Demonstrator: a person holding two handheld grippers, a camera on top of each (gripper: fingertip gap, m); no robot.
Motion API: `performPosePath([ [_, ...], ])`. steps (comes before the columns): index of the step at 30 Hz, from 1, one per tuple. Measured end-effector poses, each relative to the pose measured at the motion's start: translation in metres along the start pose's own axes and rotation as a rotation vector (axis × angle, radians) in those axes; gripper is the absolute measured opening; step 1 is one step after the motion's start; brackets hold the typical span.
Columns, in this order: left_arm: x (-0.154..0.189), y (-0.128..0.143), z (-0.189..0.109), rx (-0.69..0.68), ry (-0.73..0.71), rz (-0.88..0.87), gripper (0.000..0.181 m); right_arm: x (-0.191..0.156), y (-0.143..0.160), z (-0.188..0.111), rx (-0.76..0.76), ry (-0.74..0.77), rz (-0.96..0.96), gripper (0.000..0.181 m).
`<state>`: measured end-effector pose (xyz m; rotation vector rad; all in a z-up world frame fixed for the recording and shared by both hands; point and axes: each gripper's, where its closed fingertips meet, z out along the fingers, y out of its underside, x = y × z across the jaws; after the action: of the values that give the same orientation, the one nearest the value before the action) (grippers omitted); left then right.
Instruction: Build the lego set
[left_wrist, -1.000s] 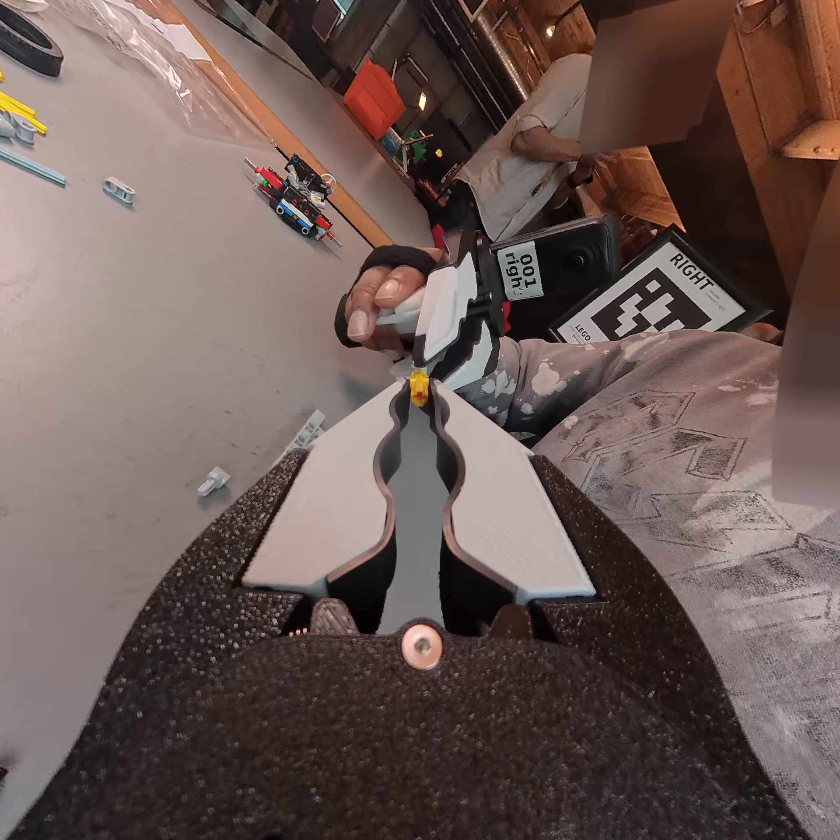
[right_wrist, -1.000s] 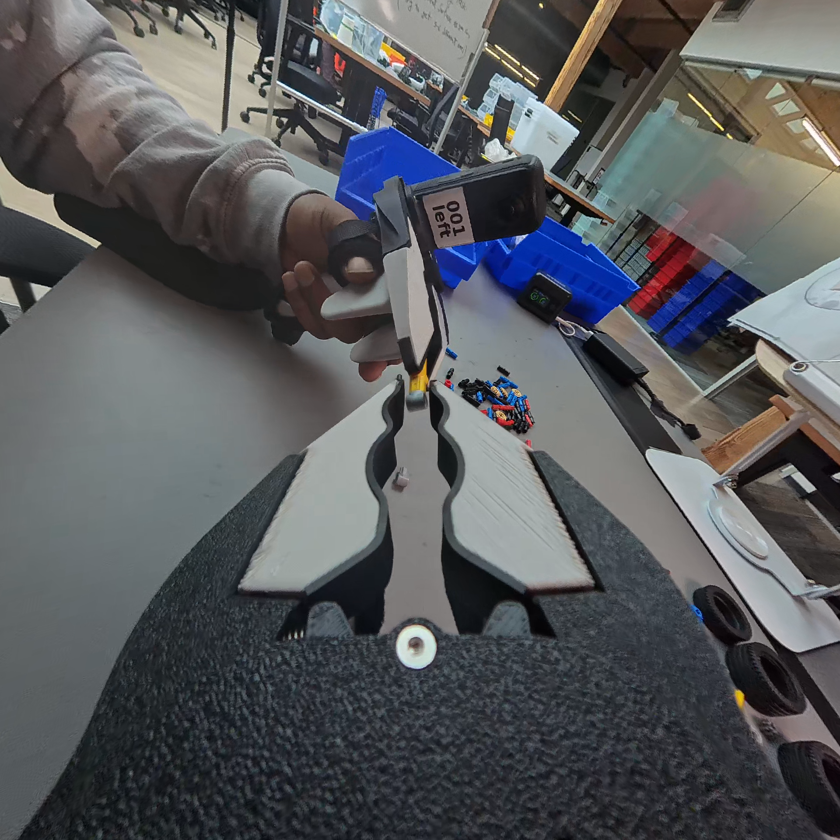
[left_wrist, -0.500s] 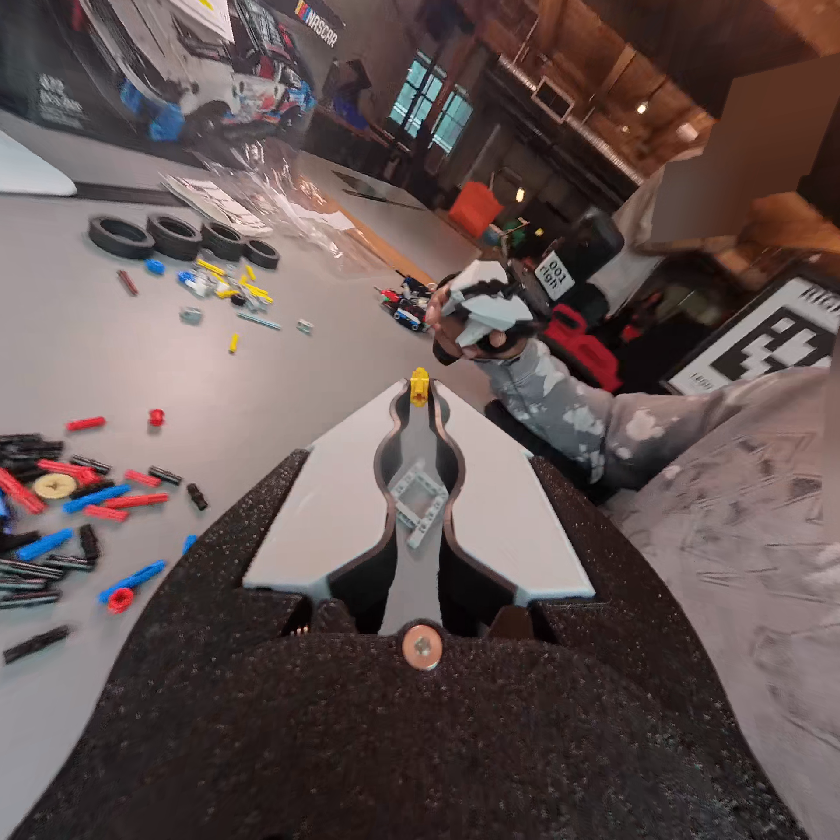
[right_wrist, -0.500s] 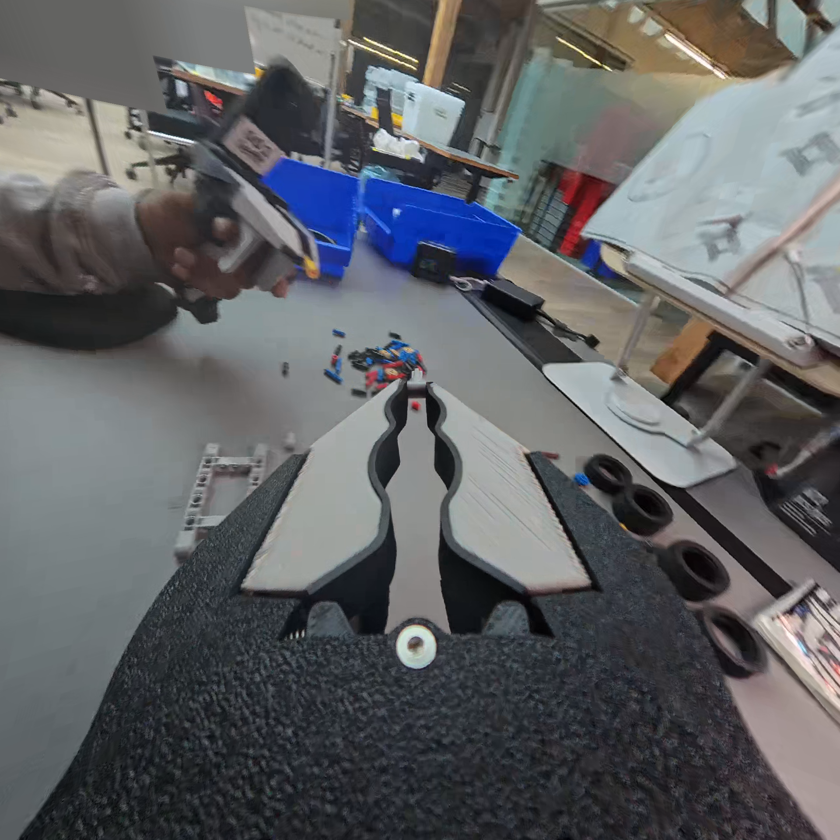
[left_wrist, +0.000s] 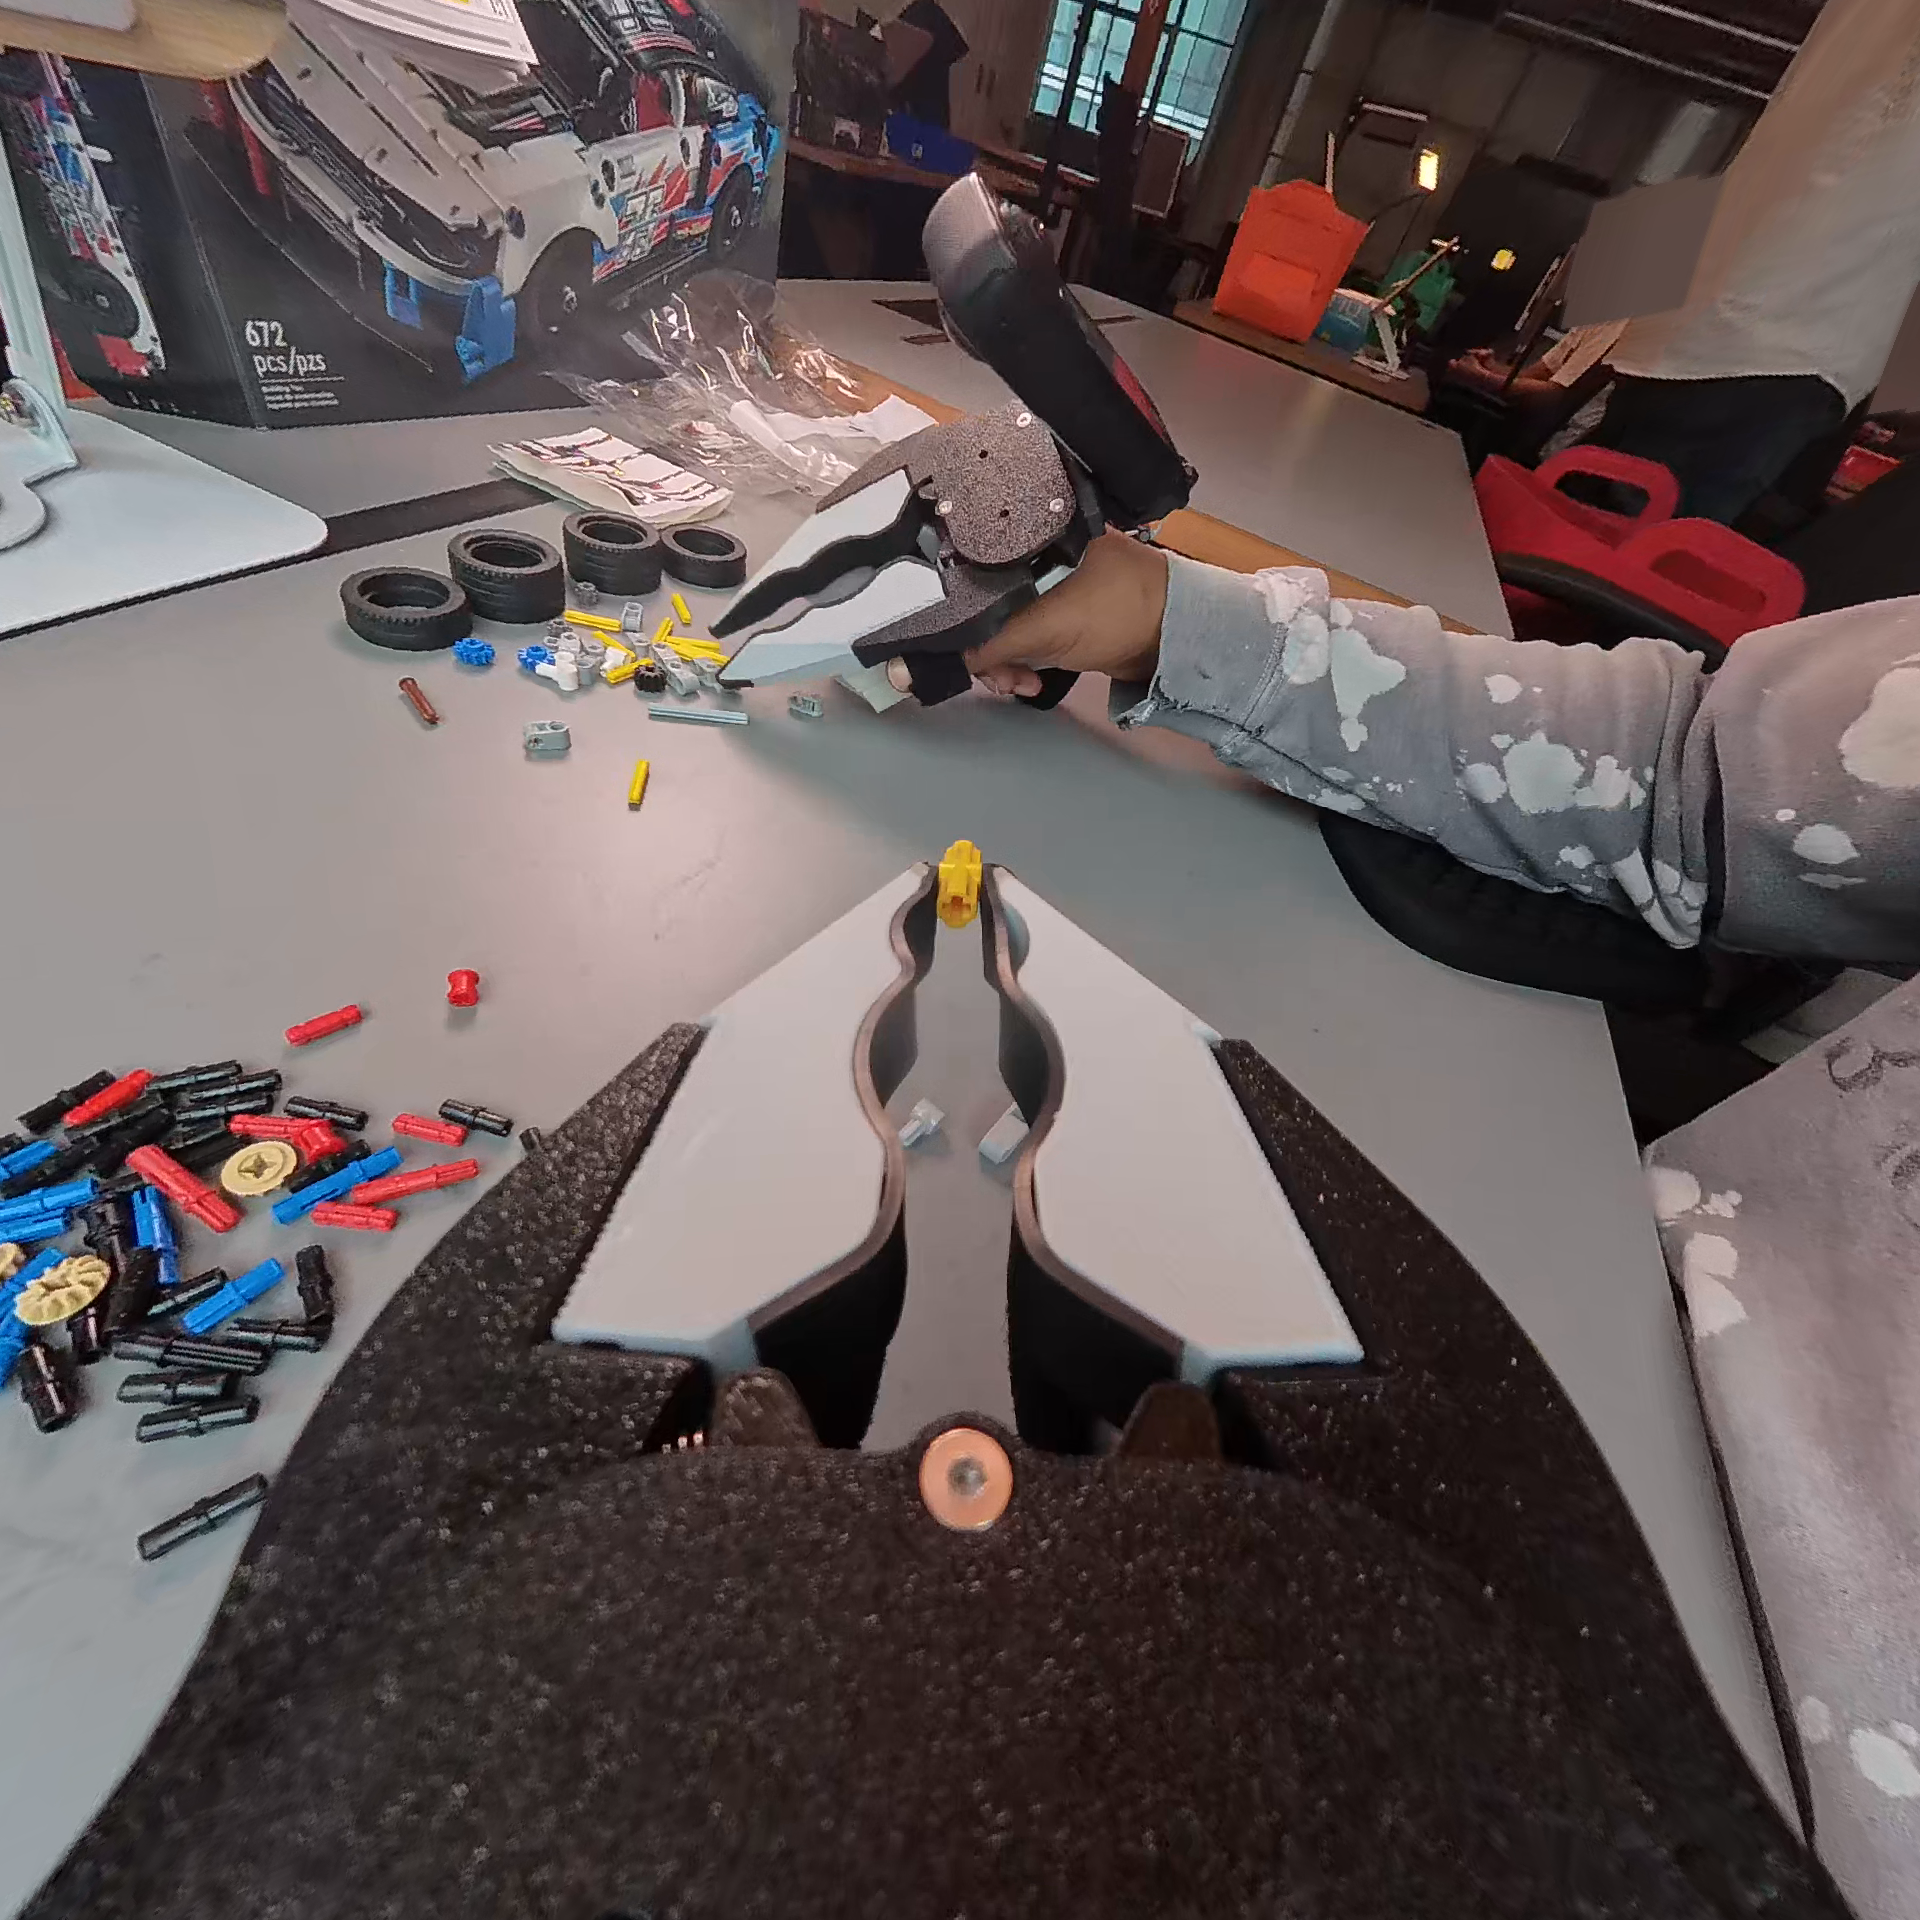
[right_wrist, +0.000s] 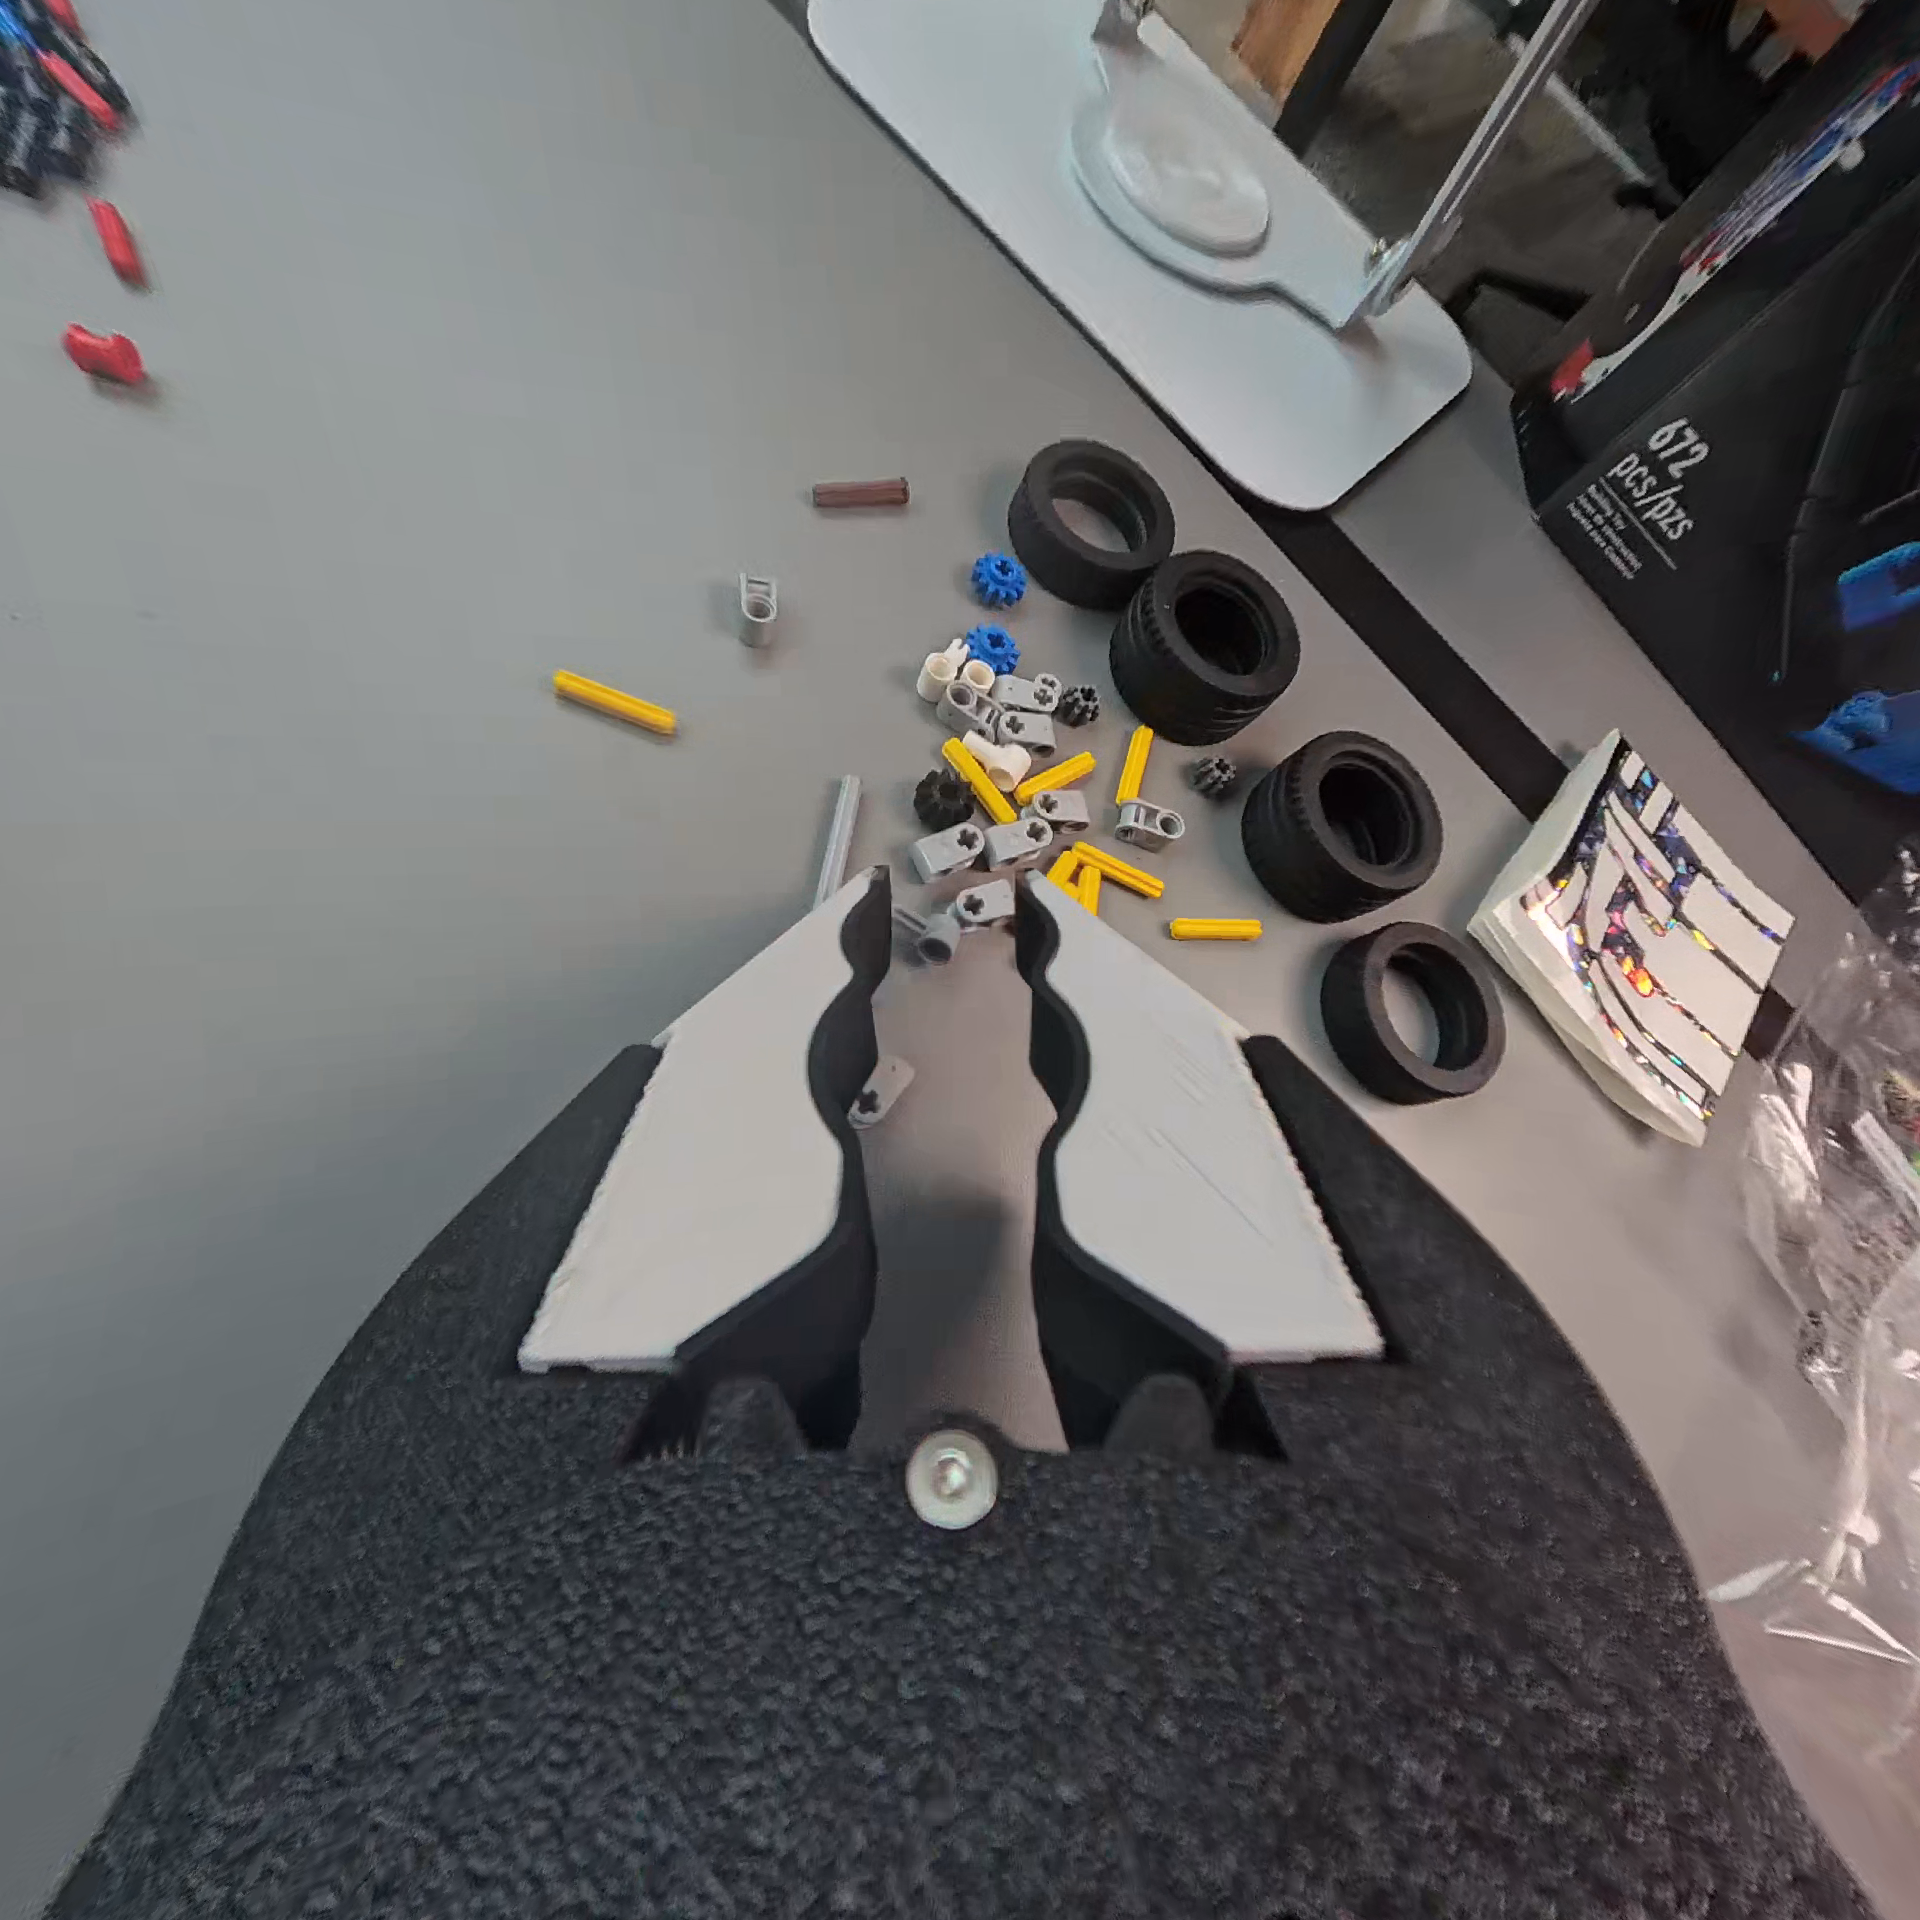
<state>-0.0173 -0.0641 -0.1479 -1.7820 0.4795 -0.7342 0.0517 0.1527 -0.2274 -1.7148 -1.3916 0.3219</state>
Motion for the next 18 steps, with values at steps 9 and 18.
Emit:
performPosePath([
  [9,0.028,-0.01,-0.001,0.068,0.046,0.246,0.006,-0.144,-0.088,-0.126,0.481,-0.746,-0.004,0.022],
  [18,0.057,-0.003,0.003,0.067,0.12,0.43,0.007,-0.205,-0.093,-0.149,0.504,-0.915,-0.125,0.011],
])
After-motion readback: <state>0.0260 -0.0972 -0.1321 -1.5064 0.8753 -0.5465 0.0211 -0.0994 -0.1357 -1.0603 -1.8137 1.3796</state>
